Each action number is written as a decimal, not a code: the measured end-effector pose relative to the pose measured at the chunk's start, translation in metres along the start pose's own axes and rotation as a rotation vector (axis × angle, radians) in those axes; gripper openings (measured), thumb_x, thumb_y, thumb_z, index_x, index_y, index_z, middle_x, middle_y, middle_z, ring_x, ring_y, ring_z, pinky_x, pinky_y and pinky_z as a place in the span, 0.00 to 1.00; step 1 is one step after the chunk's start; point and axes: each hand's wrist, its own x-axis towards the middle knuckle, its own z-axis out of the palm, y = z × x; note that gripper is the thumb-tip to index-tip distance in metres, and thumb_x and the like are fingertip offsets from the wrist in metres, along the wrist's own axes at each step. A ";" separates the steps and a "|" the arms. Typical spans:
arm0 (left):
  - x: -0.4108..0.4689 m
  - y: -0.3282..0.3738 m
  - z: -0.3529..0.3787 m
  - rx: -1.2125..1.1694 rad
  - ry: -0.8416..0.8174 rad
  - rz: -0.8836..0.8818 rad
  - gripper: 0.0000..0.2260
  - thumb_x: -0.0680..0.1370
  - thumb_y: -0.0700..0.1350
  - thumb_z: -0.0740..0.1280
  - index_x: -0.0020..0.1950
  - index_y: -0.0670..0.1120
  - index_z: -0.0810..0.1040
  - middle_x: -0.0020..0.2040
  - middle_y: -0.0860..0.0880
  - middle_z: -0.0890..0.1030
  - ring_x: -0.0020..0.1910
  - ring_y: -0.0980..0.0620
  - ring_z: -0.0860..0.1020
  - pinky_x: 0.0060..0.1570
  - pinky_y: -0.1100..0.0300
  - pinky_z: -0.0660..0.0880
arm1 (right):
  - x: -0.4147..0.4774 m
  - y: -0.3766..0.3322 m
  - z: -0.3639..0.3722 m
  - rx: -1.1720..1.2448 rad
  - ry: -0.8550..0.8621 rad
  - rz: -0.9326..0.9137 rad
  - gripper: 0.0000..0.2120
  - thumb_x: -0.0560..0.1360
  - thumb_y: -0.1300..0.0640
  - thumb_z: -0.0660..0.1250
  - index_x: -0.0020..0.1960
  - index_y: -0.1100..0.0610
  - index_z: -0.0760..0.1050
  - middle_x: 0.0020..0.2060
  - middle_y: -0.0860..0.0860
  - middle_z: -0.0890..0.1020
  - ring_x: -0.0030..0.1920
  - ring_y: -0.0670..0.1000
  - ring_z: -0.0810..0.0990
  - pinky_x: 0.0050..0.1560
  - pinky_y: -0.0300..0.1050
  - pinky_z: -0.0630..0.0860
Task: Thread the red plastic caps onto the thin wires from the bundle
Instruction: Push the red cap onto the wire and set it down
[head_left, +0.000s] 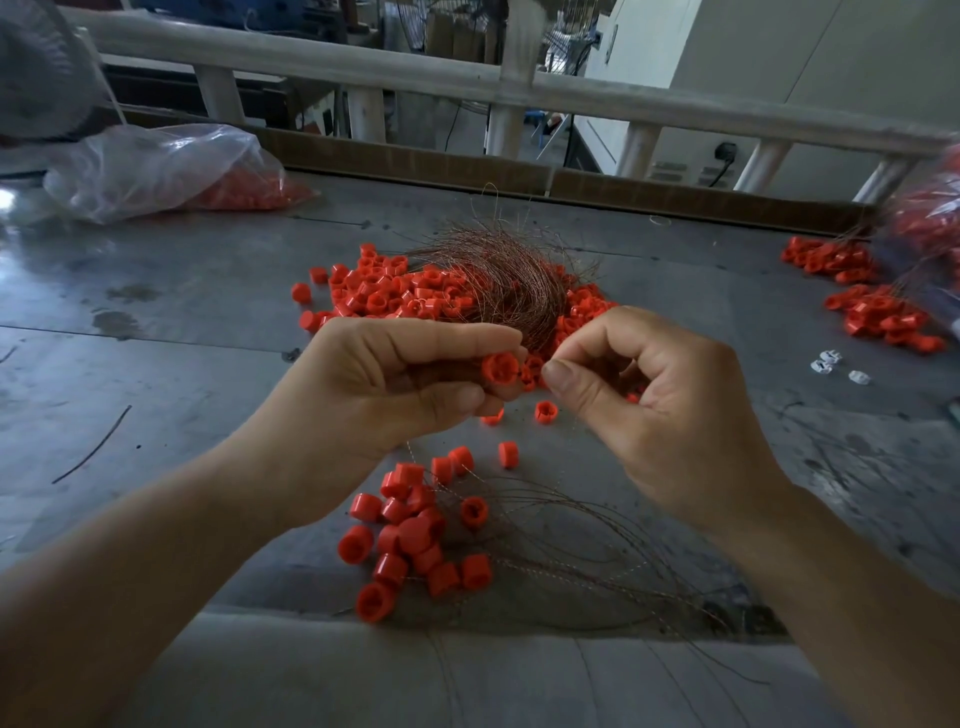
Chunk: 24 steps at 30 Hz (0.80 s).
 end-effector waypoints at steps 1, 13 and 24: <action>0.000 0.000 0.000 0.009 0.003 0.003 0.18 0.64 0.41 0.69 0.53 0.53 0.80 0.45 0.52 0.85 0.46 0.56 0.82 0.45 0.69 0.76 | 0.000 0.000 0.000 0.000 0.000 -0.001 0.05 0.70 0.56 0.66 0.35 0.52 0.74 0.30 0.42 0.74 0.32 0.41 0.72 0.34 0.29 0.67; 0.002 -0.001 0.001 -0.086 0.015 0.019 0.15 0.61 0.41 0.72 0.46 0.51 0.84 0.43 0.50 0.85 0.43 0.54 0.83 0.42 0.67 0.77 | 0.001 0.000 0.000 0.002 -0.069 0.046 0.05 0.70 0.55 0.67 0.36 0.52 0.76 0.30 0.45 0.77 0.32 0.43 0.74 0.33 0.30 0.67; 0.000 -0.001 0.003 -0.281 -0.141 -0.046 0.10 0.66 0.40 0.69 0.46 0.46 0.84 0.42 0.46 0.84 0.41 0.54 0.83 0.39 0.67 0.77 | -0.003 -0.003 0.004 0.055 -0.219 0.058 0.06 0.69 0.57 0.72 0.35 0.55 0.77 0.29 0.46 0.78 0.33 0.47 0.77 0.32 0.39 0.73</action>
